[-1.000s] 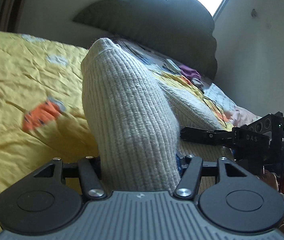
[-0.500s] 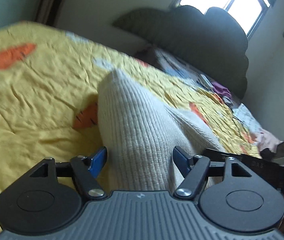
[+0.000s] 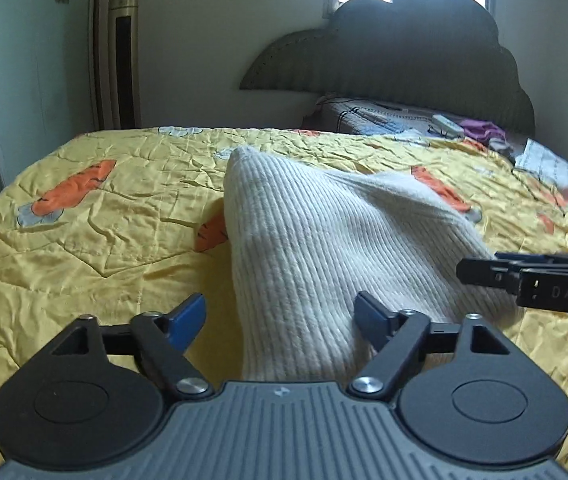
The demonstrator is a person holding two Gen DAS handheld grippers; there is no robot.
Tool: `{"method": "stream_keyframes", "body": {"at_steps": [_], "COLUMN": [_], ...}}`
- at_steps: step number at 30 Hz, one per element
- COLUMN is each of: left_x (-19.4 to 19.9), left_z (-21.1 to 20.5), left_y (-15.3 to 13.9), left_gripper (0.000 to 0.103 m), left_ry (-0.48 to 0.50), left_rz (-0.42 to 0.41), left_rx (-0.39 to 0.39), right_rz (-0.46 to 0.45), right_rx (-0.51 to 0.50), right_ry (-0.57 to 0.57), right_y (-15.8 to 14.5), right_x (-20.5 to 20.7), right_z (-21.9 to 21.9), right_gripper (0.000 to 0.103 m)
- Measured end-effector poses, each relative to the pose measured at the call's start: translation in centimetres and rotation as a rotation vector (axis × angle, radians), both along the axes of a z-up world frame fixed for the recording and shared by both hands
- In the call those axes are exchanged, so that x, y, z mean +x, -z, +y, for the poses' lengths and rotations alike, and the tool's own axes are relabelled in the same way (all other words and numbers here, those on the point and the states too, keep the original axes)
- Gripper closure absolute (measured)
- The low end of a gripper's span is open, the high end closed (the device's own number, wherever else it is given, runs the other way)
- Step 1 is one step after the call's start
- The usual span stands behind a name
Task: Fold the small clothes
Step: 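Pull both open grippers back away from the folded sweater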
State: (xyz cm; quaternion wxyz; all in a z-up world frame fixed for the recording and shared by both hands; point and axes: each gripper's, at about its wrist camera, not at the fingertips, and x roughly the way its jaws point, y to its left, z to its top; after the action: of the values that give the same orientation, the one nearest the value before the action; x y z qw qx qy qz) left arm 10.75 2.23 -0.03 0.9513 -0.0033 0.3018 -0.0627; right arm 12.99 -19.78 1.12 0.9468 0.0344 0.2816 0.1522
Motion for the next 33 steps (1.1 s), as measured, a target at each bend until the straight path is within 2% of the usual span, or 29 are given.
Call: {"method": "stream_keyframes", "body": {"at_steps": [1,3,5,7,14,21,33], "left_x": [0.0,-0.2,-0.7,-1.5,-3.6,-4.9,-6.7], "left_z": [-0.4,-1.0,-1.3,-1.6,-2.6,-2.2,-1.8], "left_y": [0.3,0.6,0.5,0.4,1.2,3.0,4.5], "left_gripper": [0.017,0.017,0.017,0.017,0.017,0.017,0.017], "left_ry": [-0.007,-0.022,-0.024,-0.027,-0.062,-0.090,-0.120], "left_rz": [0.004,0.023,0.031,0.027,0.048,0.110,0.119], "left_rx": [0.016,0.015,-0.013,-0.025,-0.013,-0.045,-0.016], "right_rz": [0.011,0.060,0.088,0.095,0.116,0.153,0.158], "right_rx": [-0.029,-0.062,-0.008,0.042,0.031,-0.005,-0.071], "right_ry": [-0.002,0.009,0.051,0.061,0.048,0.046,0.090], "right_y": [0.4,1.9,2.3,2.1,2.3,3.0,4.0], "right_x": [0.0,0.8,0.6,0.0,-2.9,-5.4,-7.3], "right_z": [0.4,0.6,-0.2,-0.7,0.0,1.1,1.7], "right_gripper": [0.032,0.027,0.018,0.018,0.014,0.002,0.000]}}
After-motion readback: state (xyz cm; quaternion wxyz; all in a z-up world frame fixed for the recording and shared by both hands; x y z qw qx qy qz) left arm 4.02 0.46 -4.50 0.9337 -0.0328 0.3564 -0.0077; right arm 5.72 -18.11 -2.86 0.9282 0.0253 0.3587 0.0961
